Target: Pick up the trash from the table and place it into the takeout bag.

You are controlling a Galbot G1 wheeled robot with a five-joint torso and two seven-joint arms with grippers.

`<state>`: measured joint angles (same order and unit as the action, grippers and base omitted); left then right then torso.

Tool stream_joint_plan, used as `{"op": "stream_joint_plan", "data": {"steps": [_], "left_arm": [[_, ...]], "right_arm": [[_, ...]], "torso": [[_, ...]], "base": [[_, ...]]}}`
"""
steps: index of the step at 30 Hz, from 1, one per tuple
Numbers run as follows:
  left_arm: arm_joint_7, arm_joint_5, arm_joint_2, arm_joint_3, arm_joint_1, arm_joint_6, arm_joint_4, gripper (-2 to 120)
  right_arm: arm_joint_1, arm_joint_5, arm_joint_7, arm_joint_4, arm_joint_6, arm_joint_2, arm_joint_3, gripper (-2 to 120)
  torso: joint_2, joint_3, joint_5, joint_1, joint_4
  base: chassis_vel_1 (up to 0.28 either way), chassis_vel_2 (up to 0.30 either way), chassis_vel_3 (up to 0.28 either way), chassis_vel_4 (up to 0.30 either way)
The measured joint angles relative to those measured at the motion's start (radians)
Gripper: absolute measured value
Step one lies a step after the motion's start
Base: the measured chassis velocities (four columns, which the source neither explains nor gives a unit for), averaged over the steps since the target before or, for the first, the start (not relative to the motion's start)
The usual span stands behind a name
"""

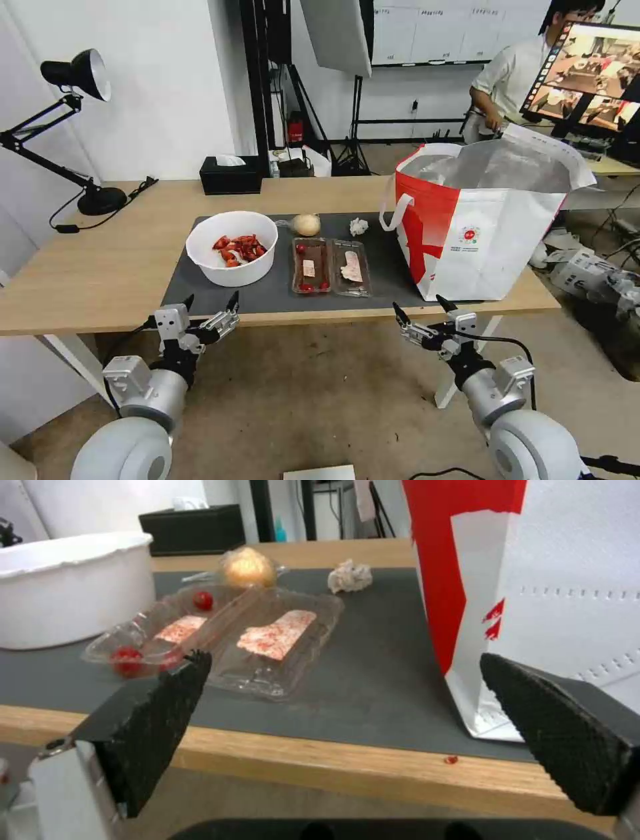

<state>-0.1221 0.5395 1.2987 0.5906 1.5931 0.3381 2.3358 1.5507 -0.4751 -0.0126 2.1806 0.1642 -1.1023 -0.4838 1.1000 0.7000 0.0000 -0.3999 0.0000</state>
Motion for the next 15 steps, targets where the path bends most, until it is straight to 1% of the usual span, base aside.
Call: {"op": "stream_joint_plan", "data": {"steps": [12,14,15], "left_arm": [[-0.001,-0.003,0.002,0.006,0.009,-0.001,0.0,100],[-0.001,-0.006,0.004,0.005,0.011,-0.003,0.0,100],[-0.001,-0.007,0.004,0.005,0.014,-0.004,0.0,100]], "right_arm": [[-0.003,-0.004,-0.002,0.004,0.0,-0.001,0.009,100],[-0.011,-0.028,-0.007,0.004,-0.002,0.0,0.021,100],[-0.024,-0.078,-0.016,0.004,-0.011,0.001,0.04,100]], "torso": [[0.0,0.0,0.0,0.0,0.0],[0.0,0.0,0.0,0.0,-0.0001],[0.0,0.0,0.0,0.0,-0.0001]], "base": [[0.0,0.0,0.0,0.0],[0.0,0.0,0.0,0.0],[0.0,0.0,0.0,0.0]]}}
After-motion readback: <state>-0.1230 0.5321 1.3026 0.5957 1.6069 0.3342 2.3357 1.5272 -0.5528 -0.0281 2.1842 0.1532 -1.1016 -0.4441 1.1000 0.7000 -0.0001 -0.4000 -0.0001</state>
